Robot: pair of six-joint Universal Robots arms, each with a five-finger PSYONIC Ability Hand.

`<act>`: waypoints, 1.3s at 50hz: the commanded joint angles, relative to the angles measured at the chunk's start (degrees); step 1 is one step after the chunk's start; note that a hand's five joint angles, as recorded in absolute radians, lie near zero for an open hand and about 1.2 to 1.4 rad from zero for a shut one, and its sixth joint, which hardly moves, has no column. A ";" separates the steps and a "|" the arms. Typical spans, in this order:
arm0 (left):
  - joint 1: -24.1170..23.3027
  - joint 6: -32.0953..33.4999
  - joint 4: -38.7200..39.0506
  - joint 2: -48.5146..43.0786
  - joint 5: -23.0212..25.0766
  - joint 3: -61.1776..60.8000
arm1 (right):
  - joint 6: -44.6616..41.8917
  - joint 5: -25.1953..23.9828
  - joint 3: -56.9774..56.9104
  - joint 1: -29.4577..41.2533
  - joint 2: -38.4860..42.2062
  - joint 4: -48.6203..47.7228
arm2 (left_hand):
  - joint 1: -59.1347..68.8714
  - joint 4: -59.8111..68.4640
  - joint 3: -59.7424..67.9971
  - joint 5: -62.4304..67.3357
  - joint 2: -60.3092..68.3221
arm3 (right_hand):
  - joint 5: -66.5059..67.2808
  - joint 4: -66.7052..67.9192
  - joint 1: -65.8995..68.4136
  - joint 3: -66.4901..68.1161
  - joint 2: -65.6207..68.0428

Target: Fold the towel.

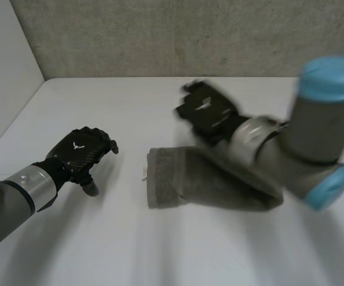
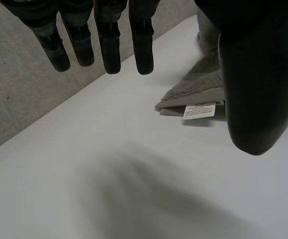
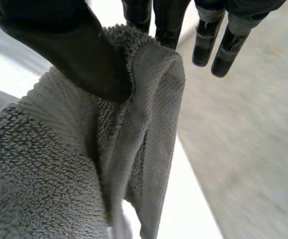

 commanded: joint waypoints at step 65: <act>-20.04 -11.95 2.83 -8.26 -5.62 12.16 | 4.53 -15.87 44.59 -38.09 -12.92 -6.83 | -3.51 -3.36 -2.95 0.56 -1.75 | 3.50 -4.37 4.79 -2.48 5.03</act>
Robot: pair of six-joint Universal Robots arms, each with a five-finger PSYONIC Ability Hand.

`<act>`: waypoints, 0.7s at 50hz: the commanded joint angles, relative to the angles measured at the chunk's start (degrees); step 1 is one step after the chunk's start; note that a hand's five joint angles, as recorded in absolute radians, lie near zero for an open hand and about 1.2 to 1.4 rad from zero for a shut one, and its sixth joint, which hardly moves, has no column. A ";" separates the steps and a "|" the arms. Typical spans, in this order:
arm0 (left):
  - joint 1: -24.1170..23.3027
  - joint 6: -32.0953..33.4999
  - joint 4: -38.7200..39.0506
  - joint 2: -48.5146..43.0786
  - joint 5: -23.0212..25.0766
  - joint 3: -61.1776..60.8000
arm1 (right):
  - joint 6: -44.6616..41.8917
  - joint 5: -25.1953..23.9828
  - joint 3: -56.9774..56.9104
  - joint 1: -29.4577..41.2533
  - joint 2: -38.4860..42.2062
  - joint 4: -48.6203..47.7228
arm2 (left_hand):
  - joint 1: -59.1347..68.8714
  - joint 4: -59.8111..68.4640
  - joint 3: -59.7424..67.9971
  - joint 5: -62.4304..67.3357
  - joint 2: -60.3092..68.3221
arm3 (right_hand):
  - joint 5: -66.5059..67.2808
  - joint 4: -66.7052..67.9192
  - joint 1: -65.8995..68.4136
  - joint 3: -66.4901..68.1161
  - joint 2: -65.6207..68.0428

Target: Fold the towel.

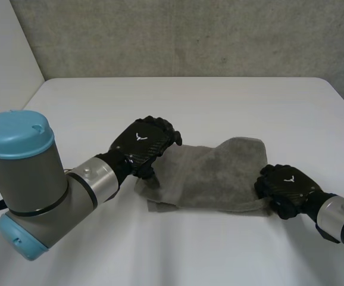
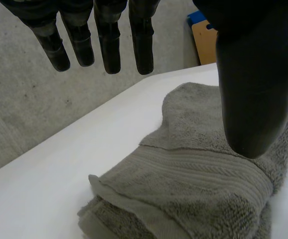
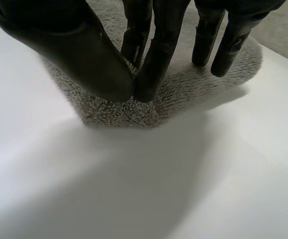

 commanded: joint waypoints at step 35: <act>2.87 -0.20 0.55 3.37 -0.09 -3.92 | 7.56 0.00 -21.18 21.32 -7.49 13.00 | -3.50 -3.36 -2.95 0.54 -1.75 | 3.69 -4.37 7.57 -2.47 4.24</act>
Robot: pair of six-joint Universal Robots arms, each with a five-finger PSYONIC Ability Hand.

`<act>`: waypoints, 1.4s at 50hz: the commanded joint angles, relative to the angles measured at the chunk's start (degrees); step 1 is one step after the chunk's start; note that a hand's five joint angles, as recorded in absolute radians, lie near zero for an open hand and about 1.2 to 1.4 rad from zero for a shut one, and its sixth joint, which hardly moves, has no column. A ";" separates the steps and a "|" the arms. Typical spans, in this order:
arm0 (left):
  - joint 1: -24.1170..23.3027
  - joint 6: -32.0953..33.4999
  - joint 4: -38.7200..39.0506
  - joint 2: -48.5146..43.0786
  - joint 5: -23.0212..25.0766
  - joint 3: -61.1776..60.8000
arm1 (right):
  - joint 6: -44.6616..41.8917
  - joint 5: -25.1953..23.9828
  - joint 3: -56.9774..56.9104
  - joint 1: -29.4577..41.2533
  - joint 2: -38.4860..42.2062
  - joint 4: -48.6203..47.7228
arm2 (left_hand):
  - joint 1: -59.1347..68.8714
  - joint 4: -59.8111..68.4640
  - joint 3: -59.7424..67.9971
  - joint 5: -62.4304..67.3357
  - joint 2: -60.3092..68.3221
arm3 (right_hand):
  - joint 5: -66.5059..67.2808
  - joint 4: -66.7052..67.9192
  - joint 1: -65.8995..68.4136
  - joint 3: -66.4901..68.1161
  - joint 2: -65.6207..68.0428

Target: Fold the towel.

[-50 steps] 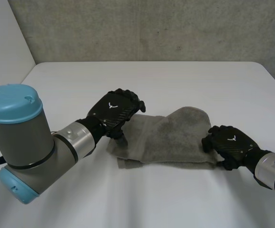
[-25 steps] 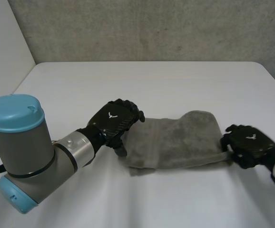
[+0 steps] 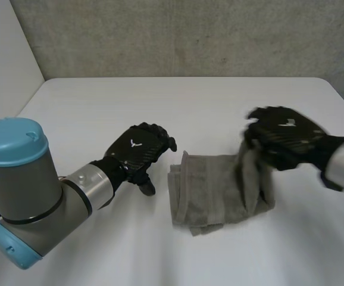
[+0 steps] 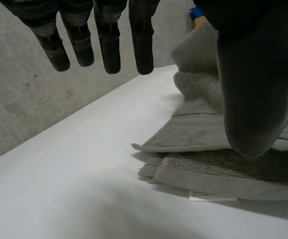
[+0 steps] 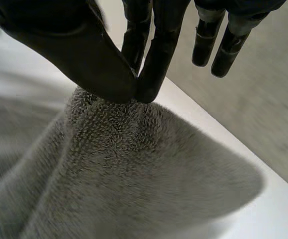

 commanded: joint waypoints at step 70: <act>-12.80 -14.85 2.64 -14.99 -22.87 5.65 | 14.26 14.61 -2.11 7.26 21.25 -5.17 | -3.33 -3.36 -2.95 0.70 -1.59 | -66.68 -4.37 -63.64 -2.47 -66.11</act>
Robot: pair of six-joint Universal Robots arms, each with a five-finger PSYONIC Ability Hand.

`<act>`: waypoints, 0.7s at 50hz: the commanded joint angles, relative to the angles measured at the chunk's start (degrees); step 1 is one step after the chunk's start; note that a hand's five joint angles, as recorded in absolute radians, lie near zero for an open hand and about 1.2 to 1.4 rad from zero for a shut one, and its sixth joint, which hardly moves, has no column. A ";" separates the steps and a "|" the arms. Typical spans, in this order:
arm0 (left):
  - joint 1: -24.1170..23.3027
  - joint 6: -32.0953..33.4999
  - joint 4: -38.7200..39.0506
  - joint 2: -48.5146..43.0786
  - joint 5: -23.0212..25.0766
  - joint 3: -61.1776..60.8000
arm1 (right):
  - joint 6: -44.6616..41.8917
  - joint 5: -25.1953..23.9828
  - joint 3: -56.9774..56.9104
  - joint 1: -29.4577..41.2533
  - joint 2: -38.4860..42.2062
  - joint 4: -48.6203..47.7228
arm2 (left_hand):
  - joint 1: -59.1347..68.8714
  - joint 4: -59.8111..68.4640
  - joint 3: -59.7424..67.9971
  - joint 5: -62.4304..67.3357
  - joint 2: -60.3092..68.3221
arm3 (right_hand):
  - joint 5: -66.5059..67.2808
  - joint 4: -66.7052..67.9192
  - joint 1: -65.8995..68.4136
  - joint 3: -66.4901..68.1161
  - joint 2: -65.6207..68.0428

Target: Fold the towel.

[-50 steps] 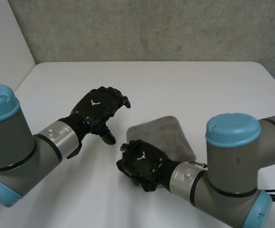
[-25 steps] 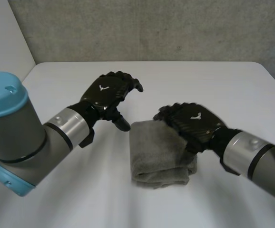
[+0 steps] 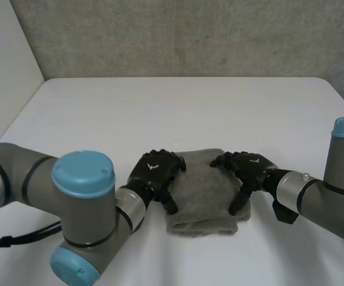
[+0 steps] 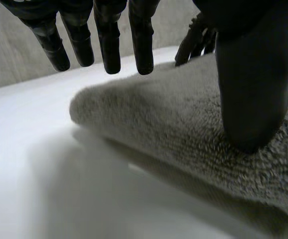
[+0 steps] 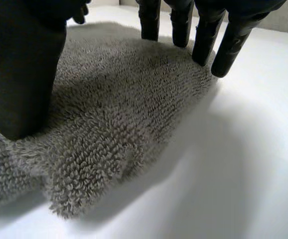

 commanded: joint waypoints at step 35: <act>10.67 0.84 -5.88 21.32 -4.02 7.86 | 8.13 19.82 -11.51 0.47 -20.02 -0.02 | -12.92 -3.36 -2.95 -8.89 -11.17 | -3.58 -4.37 -3.75 -2.48 -4.55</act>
